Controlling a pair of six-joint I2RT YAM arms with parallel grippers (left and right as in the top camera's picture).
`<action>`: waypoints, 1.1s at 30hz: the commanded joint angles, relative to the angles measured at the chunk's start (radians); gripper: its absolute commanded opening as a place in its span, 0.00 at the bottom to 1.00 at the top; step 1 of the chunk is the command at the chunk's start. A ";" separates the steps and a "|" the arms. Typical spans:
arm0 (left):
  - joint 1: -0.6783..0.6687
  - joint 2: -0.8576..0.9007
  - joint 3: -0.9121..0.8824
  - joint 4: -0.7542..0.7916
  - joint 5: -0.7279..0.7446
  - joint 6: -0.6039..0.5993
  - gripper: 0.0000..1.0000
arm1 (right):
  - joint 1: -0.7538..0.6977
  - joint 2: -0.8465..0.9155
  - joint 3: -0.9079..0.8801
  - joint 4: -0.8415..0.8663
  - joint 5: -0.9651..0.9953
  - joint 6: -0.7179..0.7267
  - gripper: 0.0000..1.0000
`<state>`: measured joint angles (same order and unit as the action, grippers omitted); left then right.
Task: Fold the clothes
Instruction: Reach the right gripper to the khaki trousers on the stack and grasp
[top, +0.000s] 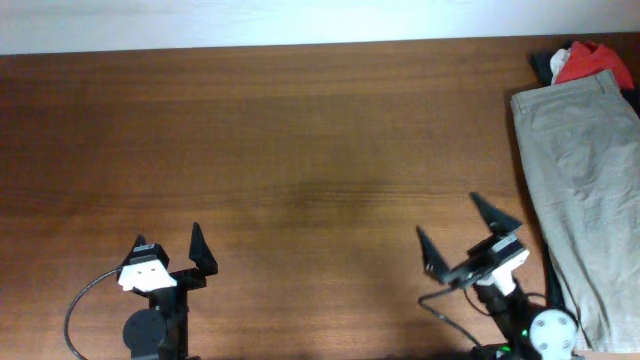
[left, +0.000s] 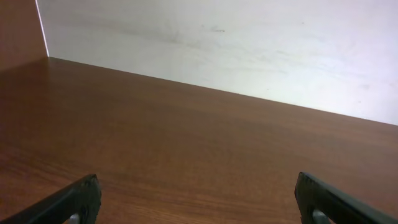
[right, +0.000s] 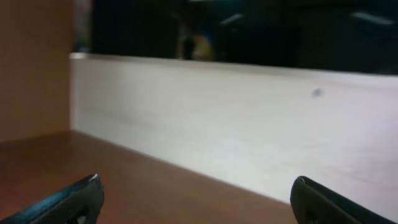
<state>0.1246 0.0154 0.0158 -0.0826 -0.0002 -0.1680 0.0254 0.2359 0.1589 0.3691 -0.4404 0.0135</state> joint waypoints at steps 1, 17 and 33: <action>-0.005 -0.005 -0.007 -0.001 -0.004 0.006 0.99 | -0.006 0.206 0.180 -0.018 0.213 -0.044 0.99; -0.005 -0.005 -0.007 -0.001 -0.004 0.005 0.99 | -0.057 1.543 1.341 -0.800 0.795 -0.294 0.99; -0.005 -0.005 -0.007 -0.001 -0.004 0.005 0.99 | -0.219 2.005 1.509 -0.867 0.965 -0.331 0.95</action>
<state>0.1246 0.0166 0.0154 -0.0830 -0.0051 -0.1684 -0.1665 2.2021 1.6493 -0.4946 0.4614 -0.3149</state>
